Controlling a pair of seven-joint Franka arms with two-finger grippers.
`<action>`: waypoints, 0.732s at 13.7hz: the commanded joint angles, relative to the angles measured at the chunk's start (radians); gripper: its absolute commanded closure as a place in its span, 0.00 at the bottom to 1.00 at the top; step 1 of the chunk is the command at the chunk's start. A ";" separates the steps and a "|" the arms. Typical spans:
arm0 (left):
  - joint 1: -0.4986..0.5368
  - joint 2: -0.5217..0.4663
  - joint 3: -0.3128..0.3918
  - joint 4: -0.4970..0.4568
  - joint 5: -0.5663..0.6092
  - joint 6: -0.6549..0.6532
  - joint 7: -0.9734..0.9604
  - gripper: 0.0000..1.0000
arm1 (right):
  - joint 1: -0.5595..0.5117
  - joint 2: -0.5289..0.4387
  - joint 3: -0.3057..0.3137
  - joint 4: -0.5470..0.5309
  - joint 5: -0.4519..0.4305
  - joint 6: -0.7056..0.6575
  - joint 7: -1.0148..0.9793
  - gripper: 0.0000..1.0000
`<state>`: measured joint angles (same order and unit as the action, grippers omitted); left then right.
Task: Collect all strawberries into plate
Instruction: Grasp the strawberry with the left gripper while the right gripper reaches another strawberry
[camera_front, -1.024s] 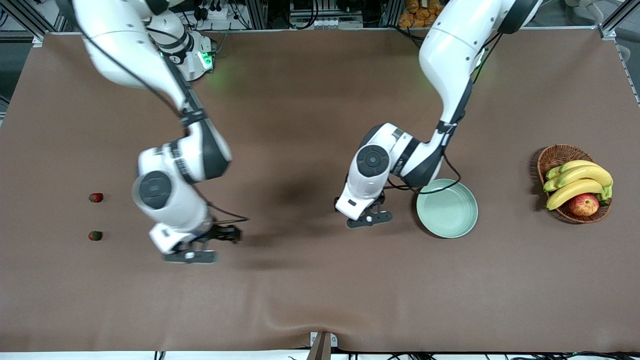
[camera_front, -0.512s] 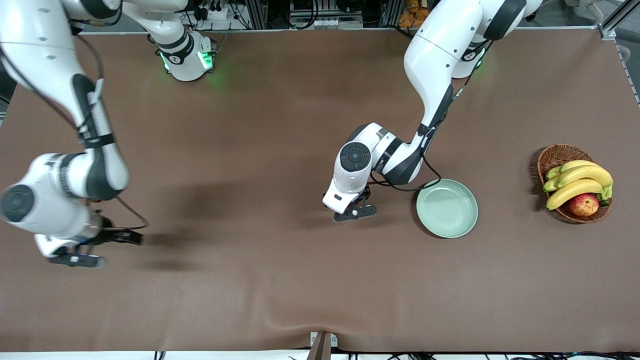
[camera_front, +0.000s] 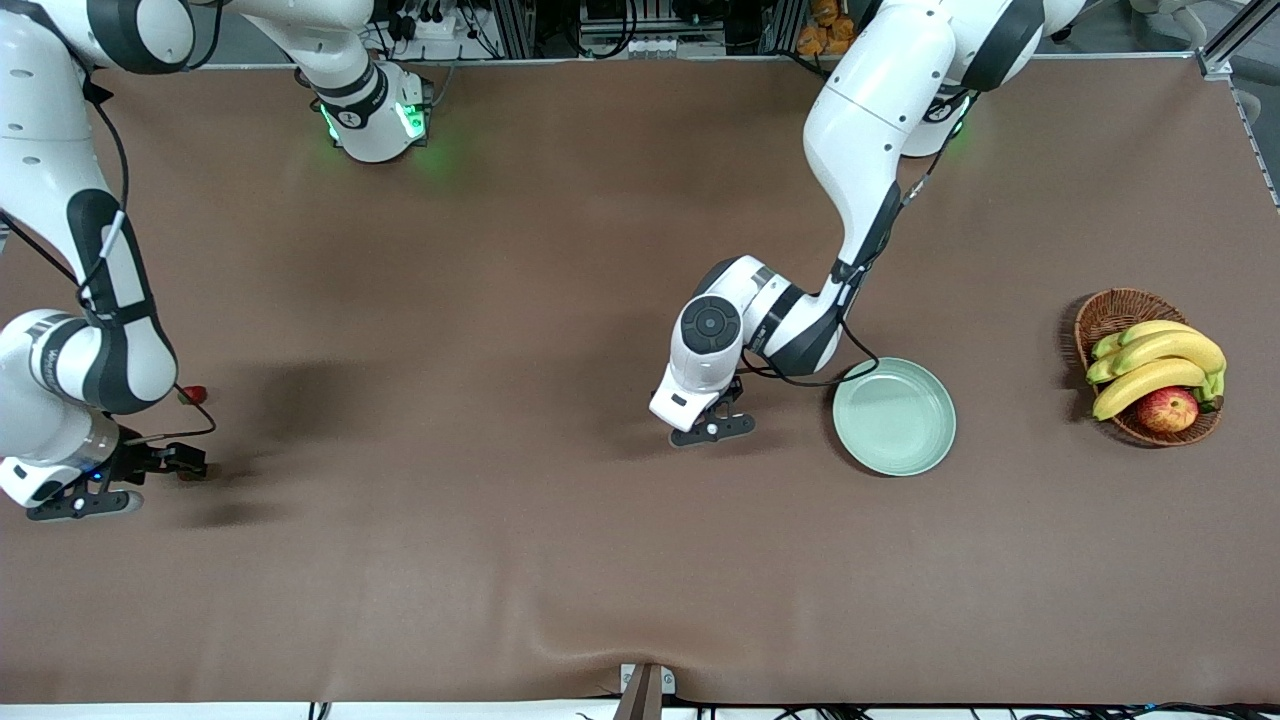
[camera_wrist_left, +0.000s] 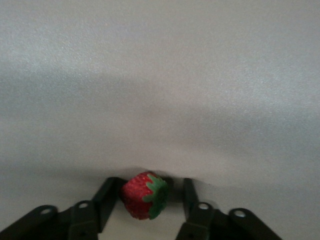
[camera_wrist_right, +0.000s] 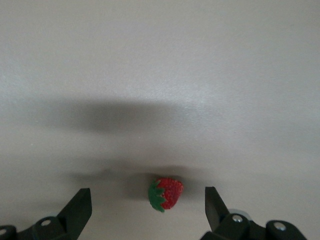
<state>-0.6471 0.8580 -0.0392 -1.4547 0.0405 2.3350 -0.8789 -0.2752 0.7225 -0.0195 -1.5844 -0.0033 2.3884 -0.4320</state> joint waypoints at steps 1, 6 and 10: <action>0.010 -0.013 0.010 -0.010 -0.004 0.001 0.075 1.00 | -0.021 0.011 0.023 0.003 -0.023 0.018 -0.074 0.00; 0.220 -0.196 0.012 -0.059 0.006 -0.222 0.349 1.00 | -0.061 0.052 0.023 0.024 -0.024 0.018 -0.307 0.00; 0.377 -0.296 0.012 -0.183 0.007 -0.250 0.578 1.00 | -0.076 0.081 0.023 0.035 -0.023 0.022 -0.329 0.00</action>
<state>-0.3095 0.6181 -0.0169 -1.5235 0.0411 2.0756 -0.3621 -0.3278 0.7785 -0.0201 -1.5794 -0.0062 2.4010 -0.7387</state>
